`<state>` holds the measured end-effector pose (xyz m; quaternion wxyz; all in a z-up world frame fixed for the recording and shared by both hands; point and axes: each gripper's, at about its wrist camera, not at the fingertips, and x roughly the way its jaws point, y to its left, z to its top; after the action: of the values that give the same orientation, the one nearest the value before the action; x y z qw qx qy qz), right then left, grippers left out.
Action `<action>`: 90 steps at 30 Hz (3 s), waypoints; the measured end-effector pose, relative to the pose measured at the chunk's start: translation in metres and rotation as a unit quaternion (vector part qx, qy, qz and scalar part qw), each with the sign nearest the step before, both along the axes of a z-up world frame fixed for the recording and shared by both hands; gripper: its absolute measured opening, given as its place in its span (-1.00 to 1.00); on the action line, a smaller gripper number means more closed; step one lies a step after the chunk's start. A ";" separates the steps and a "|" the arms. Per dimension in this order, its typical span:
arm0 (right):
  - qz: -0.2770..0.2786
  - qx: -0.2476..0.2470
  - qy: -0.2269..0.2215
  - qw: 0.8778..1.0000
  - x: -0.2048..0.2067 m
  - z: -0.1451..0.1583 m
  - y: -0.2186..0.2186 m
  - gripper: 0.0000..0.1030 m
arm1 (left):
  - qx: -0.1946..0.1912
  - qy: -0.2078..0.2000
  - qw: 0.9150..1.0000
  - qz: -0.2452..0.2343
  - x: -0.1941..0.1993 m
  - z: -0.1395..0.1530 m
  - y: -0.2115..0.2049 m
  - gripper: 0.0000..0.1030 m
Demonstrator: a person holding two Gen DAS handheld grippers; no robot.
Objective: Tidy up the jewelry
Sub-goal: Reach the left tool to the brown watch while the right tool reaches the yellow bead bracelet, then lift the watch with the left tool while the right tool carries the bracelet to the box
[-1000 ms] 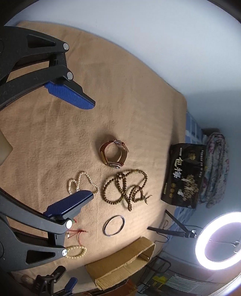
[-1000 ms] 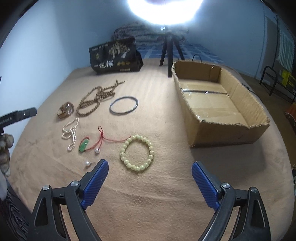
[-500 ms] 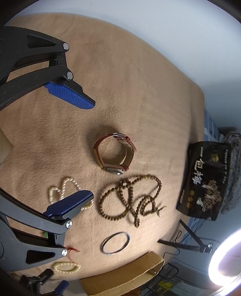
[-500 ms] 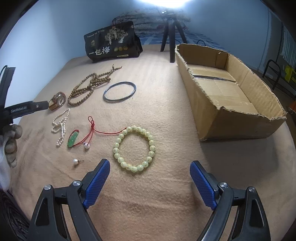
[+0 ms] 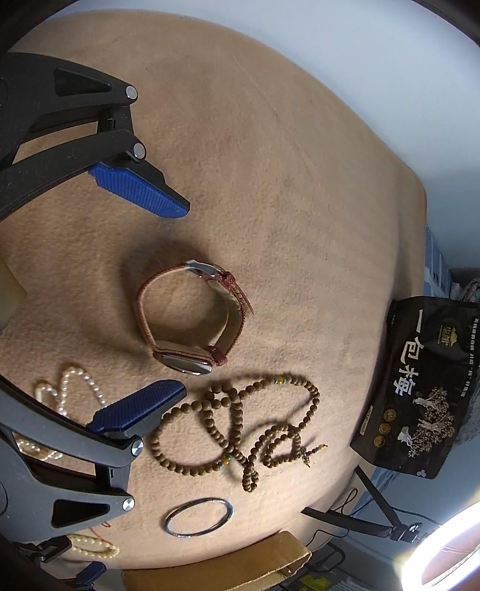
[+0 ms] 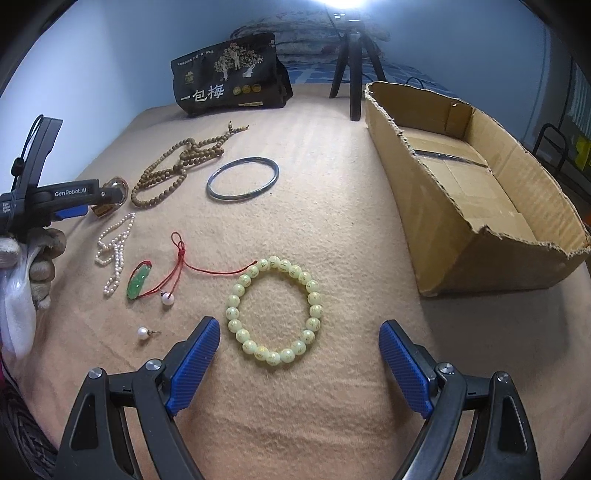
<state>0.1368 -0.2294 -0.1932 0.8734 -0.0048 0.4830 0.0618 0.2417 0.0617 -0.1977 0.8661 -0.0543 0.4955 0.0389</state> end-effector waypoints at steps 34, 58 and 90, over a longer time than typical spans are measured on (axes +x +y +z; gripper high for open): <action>0.047 0.003 -0.003 0.999 0.003 -0.001 0.013 -0.75 | -0.010 -0.024 1.000 0.011 0.000 0.012 0.006 0.15; 0.042 0.003 -0.059 0.997 -0.010 0.036 0.010 -0.91 | -0.014 -0.079 0.997 0.001 -0.021 0.058 -0.003 0.14; -0.032 0.000 -0.157 0.987 -0.002 0.119 -0.064 -0.91 | -0.058 -0.131 0.981 -0.129 -0.033 0.119 -0.147 0.14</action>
<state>0.1351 -0.2937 -0.0738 0.9400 0.0014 0.3395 0.0320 0.2086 -0.0852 -0.0784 0.9164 -0.0447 0.3823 -0.1099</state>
